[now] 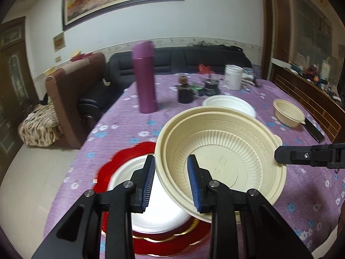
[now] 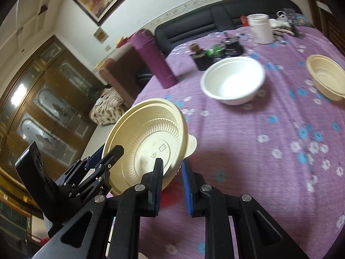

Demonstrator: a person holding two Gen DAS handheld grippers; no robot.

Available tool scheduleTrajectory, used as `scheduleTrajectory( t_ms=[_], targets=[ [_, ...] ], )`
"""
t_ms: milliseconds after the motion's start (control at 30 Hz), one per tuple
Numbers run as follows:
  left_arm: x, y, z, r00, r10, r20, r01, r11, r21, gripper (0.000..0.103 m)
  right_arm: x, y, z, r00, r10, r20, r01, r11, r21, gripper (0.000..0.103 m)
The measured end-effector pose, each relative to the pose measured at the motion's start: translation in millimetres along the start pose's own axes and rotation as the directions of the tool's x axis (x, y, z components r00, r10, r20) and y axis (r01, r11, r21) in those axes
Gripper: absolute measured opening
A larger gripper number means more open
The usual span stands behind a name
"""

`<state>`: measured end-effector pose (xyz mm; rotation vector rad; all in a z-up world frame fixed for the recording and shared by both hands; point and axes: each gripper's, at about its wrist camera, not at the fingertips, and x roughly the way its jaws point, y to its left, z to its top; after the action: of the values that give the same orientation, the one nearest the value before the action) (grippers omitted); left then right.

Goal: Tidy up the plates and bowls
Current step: 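Carry the cream bowl with the left gripper over the plate stack, then lower the cream bowl onto the white plate and open the left gripper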

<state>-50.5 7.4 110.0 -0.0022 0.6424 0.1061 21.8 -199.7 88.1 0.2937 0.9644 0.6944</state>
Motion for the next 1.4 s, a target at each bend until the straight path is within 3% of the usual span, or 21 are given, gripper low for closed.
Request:
scheduleTrajectory(
  t_ms=[433,1100,1267,1400],
  targets=[
    [5.2,57.6,-17.9,0.996,0.073,-0.047,-0.077,0.993,-0.092,0.029,61.2,38.8,9.9,0.994,0.033,-0.103,-0.037,0.998,-0.044,0.02],
    [24.6,68.9,-31.0,0.992,0.075,-0.102,-0.088,0.989,-0.121,0.029,94.8,36.4,3.4,0.986,0.013,-0.169,-0.019,0.999,-0.034,0.021],
    [25.8,69.6,-31.8,0.991,0.076,-0.107,-0.089,0.988,-0.125,0.034,97.2,37.0,2.9,0.986,0.017,-0.168,-0.025,0.999,-0.045,0.022],
    [24.1,71.6,-31.5,0.991,0.086,-0.102,-0.099,0.987,-0.127,0.047,98.1,35.4,2.1,0.984,0.024,-0.175,-0.031,0.999,-0.04,0.022]
  ],
)
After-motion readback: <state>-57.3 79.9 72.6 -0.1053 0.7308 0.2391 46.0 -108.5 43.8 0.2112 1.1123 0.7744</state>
